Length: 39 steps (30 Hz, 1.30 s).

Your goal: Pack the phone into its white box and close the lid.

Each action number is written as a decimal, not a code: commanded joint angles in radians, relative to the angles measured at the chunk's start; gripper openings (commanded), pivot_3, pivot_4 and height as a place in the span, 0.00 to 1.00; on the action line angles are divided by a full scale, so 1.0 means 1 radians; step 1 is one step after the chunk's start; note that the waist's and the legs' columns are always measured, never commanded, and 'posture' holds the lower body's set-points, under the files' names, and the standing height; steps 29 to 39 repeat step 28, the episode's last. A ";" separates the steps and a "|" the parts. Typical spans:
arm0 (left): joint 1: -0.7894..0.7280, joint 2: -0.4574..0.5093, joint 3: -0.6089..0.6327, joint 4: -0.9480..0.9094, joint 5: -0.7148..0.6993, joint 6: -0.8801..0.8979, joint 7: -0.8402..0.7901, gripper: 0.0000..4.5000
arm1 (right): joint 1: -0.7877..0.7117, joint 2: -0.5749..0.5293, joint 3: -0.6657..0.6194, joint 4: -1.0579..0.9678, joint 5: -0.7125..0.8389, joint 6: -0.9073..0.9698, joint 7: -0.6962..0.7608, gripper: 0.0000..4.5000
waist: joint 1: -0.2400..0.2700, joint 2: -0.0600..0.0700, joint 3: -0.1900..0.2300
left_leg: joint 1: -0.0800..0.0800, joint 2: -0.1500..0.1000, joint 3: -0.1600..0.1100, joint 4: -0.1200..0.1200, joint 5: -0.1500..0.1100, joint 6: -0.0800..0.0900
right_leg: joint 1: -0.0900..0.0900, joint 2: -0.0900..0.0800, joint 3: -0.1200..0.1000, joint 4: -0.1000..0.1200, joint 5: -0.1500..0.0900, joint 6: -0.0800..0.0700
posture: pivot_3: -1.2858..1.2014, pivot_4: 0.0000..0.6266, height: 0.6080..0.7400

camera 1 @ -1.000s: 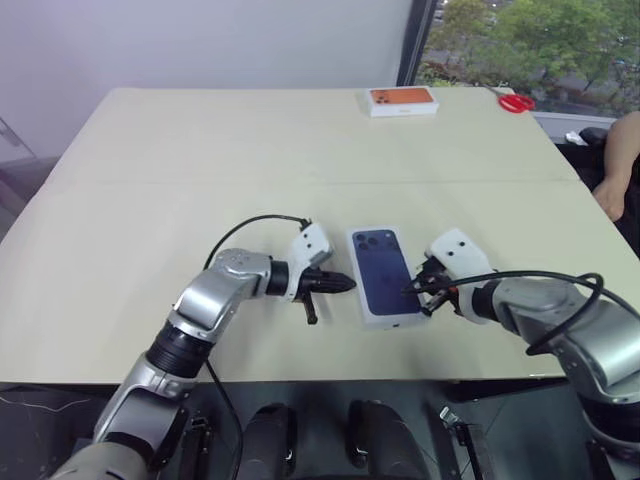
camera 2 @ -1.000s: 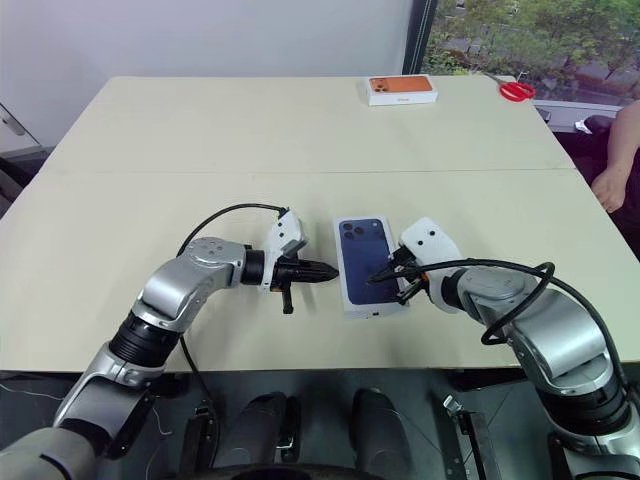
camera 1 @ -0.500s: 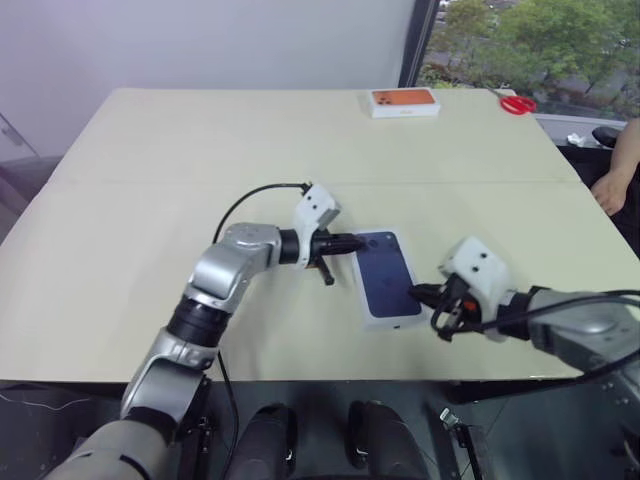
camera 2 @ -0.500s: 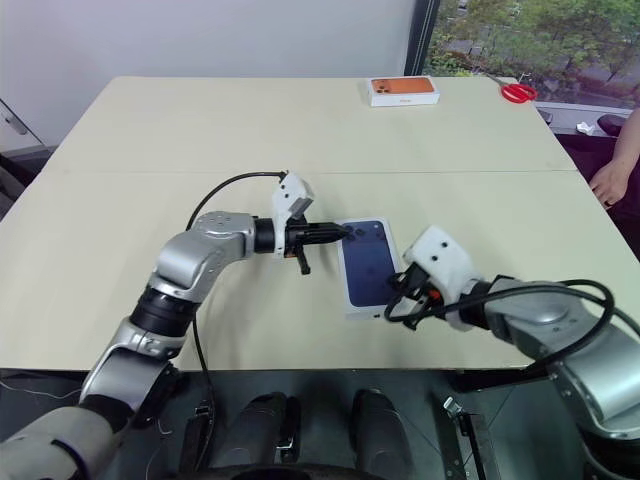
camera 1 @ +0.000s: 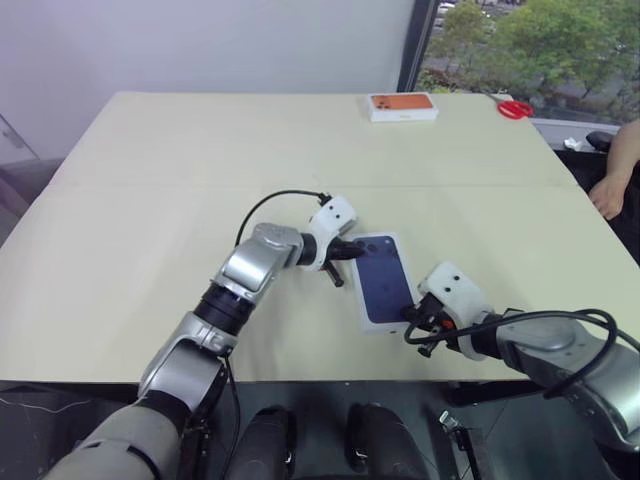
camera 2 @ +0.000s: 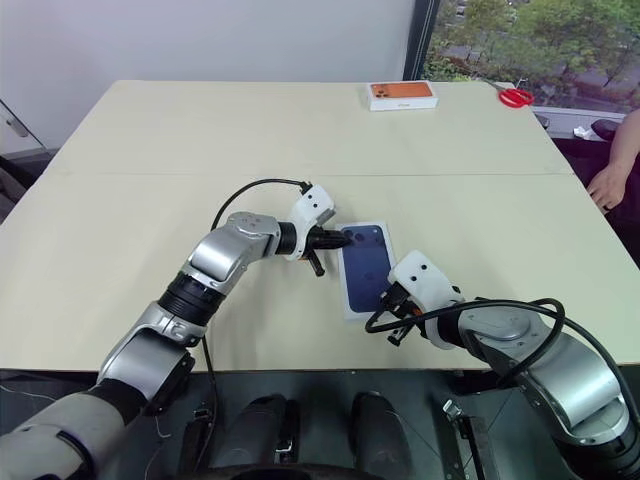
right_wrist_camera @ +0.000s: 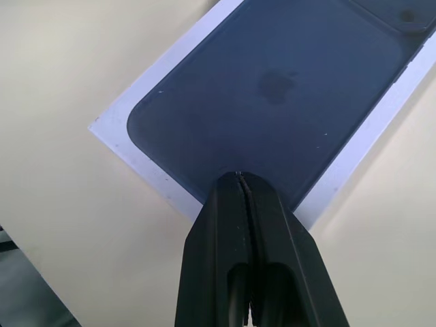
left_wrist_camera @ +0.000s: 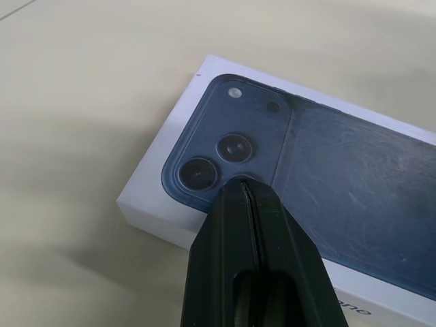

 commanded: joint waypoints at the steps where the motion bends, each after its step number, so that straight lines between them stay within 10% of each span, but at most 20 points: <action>1: 0.036 -0.006 0.103 -0.012 -0.020 -0.076 0.060 0.00 | -0.042 0.062 -0.056 0.058 -0.091 -0.101 -0.094 0.01 | -0.002 0.000 0.000 | 0.000 0.000 0.000 0.000 0.000 0.000 | 0.000 0.000 0.000 0.000 0.000 0.000 | 0.52 0.24 1.00; 15: 0.464 0.312 0.649 -0.217 -0.185 -0.223 0.122 0.00 | -0.102 0.216 -0.204 0.366 -0.197 -0.468 -0.114 0.01 | 0.001 0.002 0.000 | -0.008 0.000 0.002 -0.001 0.001 -0.002 | -0.012 -0.001 0.001 0.005 0.000 0.000 | 0.52 0.24 1.00; 39: 0.570 0.367 0.720 -0.278 -0.238 -0.218 0.149 0.00 | -0.103 0.261 -0.174 0.380 -0.163 -0.520 -0.032 0.01 | -0.006 0.002 0.000 | -0.008 0.000 0.002 -0.001 0.001 -0.002 | -0.011 -0.002 0.001 0.005 0.000 0.000 | 0.52 0.24 1.00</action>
